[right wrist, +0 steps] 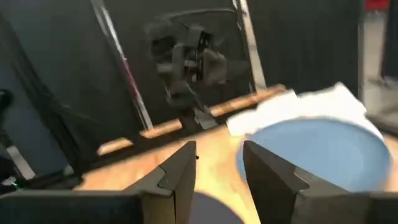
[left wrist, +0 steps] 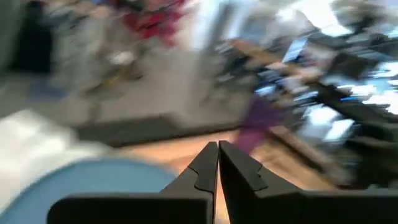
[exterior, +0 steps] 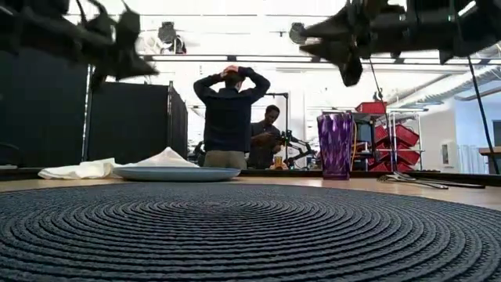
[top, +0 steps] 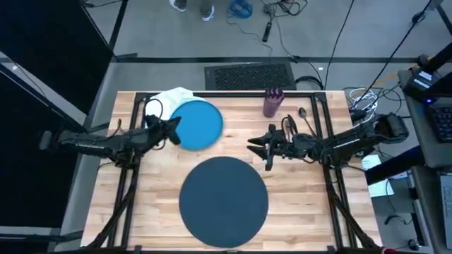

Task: Set table place
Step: Put the plate on the place mat

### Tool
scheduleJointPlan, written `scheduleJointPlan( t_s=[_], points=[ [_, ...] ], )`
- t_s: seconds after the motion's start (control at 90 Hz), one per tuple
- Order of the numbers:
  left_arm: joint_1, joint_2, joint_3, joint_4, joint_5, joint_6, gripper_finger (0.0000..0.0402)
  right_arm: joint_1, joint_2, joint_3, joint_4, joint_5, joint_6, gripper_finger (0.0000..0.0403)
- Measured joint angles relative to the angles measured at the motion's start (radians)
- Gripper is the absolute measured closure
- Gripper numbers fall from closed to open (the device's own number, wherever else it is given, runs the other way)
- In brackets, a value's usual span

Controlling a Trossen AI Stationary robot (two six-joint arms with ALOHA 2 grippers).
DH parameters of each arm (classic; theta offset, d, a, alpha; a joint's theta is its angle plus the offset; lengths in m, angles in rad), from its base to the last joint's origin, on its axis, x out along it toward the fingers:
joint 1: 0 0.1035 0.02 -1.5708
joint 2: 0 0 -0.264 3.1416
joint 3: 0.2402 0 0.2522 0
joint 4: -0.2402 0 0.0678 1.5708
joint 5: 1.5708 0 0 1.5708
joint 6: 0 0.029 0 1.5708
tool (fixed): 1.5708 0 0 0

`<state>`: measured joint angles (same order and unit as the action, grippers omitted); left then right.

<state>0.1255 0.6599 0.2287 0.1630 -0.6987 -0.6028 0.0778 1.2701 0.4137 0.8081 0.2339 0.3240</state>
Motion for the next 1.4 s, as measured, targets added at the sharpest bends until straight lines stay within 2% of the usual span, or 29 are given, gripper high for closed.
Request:
scheduleJointPlan(
  t_s=[0.156,0.444,0.533,0.689,0.878,1.022,1.4],
  points=[
    [0.184,0.001,0.0,-0.205,0.136,-0.131,0.0402,0.011,0.001,0.0,-0.047,-0.006,0.082,0.0284],
    [0.4,0.039,0.0,-0.215,0.37,-0.125,0.0402,0.123,0.0,0.001,0.044,-0.002,0.102,0.0284],
    [0.437,0.063,0.0,-0.235,0.384,-0.118,0.0401,0.152,0.0,0.001,0.053,0.0,0.106,0.0284],
    [0.465,0.097,0.0,-0.3,0.392,-0.115,0.0387,0.194,0.0,0.001,0.056,0.002,0.13,0.0284],
    [0.464,0.118,0.0,-0.327,0.482,-0.115,0.0337,0.233,0.0,0.001,0.056,0.007,0.136,0.0267],
    [0.464,0.118,0.0,-0.33,0.47,-0.115,0.0308,0.245,0.0,0.001,0.056,0.035,0.139,0.0252],
    [0.463,0.118,0.0,-0.475,0.443,-0.115,0.0301,0.245,0.0,0.002,0.055,0.036,0.157,0.0241]
  ],
)
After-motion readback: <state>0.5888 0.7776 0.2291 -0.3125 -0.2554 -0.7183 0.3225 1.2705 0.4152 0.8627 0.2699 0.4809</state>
